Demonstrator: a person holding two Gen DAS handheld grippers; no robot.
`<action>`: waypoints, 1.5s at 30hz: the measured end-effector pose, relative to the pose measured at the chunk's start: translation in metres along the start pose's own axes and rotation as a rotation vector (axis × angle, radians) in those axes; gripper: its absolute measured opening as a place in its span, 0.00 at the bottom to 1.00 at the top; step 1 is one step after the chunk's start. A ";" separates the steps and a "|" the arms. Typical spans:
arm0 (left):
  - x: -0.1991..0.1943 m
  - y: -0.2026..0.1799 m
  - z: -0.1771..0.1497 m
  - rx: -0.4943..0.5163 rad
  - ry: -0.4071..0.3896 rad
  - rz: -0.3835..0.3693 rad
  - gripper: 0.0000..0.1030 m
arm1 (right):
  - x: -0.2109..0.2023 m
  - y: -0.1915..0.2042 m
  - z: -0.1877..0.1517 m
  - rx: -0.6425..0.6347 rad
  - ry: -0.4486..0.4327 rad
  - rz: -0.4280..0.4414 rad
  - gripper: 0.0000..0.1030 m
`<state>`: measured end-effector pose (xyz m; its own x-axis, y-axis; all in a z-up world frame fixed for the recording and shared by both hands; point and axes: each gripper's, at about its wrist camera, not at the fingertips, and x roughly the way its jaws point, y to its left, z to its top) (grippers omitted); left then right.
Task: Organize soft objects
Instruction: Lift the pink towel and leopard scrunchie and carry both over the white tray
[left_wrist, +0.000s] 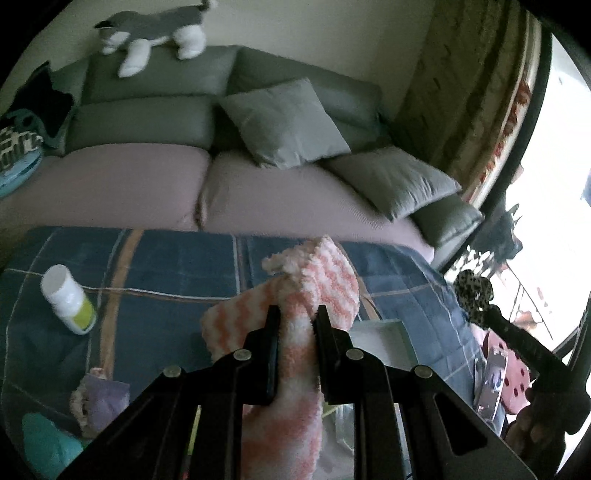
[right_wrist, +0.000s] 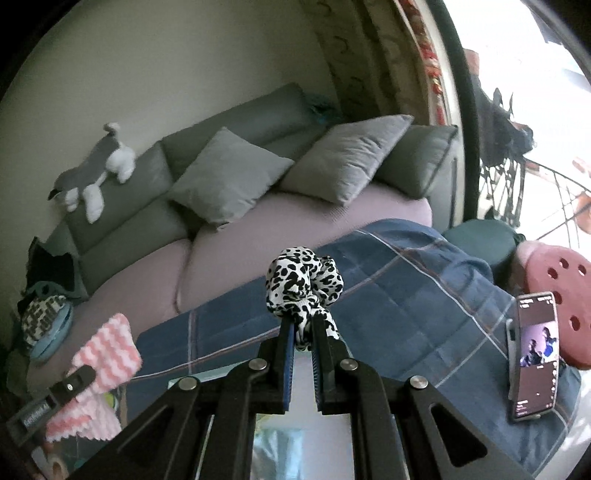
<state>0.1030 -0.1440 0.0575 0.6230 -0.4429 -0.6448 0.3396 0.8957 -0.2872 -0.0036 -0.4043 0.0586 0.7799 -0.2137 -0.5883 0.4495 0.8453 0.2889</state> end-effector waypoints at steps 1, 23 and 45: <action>0.004 -0.004 -0.001 0.010 0.010 -0.002 0.17 | 0.001 -0.003 0.000 0.006 0.003 -0.004 0.09; 0.093 0.009 -0.035 -0.074 0.201 0.020 0.17 | 0.072 -0.009 -0.031 0.010 0.198 -0.050 0.09; 0.135 0.026 -0.060 -0.108 0.345 0.053 0.18 | 0.121 0.012 -0.067 -0.077 0.404 -0.063 0.12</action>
<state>0.1535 -0.1785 -0.0801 0.3573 -0.3727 -0.8564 0.2251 0.9243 -0.3083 0.0669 -0.3868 -0.0596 0.5113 -0.0699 -0.8565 0.4448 0.8743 0.1942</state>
